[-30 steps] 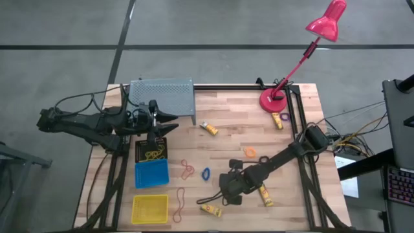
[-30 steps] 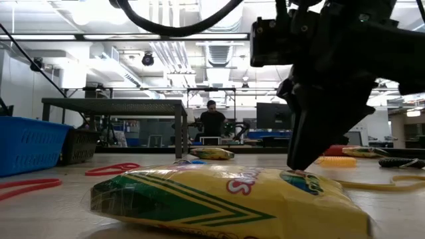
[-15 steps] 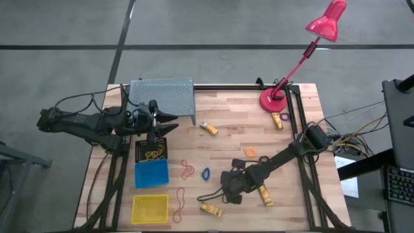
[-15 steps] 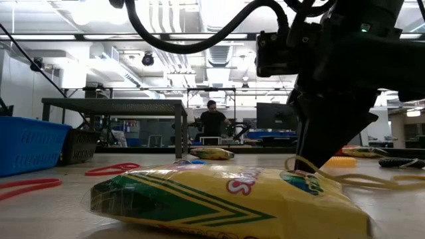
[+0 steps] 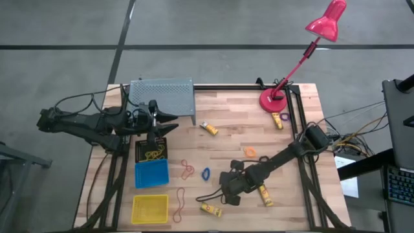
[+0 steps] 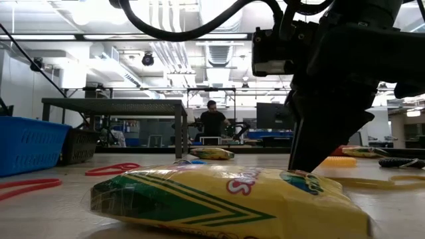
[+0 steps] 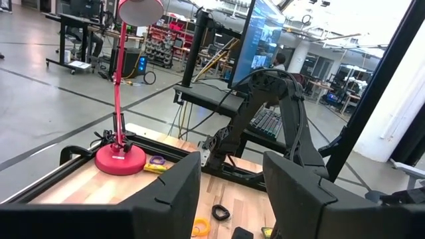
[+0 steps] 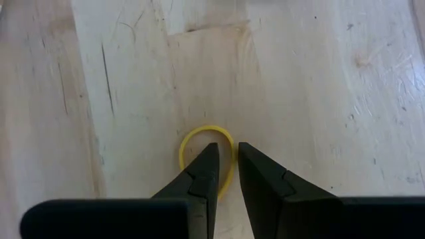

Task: Pick & Place Office Desk Supplies
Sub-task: Put the yellow rubber band in the black bin

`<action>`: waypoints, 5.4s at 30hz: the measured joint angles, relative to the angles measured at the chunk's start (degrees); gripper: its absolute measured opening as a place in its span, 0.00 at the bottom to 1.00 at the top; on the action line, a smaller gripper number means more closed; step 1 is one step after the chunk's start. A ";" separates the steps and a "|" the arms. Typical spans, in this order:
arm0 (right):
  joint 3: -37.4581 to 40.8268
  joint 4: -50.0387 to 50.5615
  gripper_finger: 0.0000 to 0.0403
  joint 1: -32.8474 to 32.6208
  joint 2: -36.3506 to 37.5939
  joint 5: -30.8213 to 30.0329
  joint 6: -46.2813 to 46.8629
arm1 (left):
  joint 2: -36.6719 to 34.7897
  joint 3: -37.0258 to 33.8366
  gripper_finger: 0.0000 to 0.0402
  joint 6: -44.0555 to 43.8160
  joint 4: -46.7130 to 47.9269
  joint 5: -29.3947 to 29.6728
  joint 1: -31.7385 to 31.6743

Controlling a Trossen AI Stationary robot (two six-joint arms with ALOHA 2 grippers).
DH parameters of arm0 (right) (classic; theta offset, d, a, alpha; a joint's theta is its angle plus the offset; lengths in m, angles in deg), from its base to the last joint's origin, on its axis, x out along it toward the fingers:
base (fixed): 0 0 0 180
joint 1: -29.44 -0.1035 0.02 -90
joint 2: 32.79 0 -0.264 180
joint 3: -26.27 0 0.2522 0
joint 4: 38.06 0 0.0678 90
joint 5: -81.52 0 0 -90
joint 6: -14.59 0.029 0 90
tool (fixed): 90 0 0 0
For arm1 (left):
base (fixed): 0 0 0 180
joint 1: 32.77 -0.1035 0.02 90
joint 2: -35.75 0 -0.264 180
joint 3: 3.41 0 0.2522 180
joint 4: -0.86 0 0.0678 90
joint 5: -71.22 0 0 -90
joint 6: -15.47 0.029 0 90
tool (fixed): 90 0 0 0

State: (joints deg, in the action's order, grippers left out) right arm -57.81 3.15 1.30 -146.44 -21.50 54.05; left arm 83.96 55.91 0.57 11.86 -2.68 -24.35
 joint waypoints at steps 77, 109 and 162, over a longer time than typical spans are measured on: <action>-10.98 -17.15 0.02 18.83 17.65 -15.47 -30.18 | 9.36 -1.01 0.42 -0.07 14.03 0.42 -0.04; -16.33 -24.07 0.02 19.43 13.70 -11.21 -35.83 | 11.54 -1.01 0.41 0.08 11.62 0.39 -0.04; -16.27 -28.41 0.02 20.55 13.70 -4.45 -38.19 | 11.54 -0.98 0.19 -0.11 11.55 0.42 -0.02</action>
State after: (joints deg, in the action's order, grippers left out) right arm -74.08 -25.25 21.85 -132.73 -25.95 15.87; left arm 95.50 54.93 0.46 23.41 -2.27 -24.37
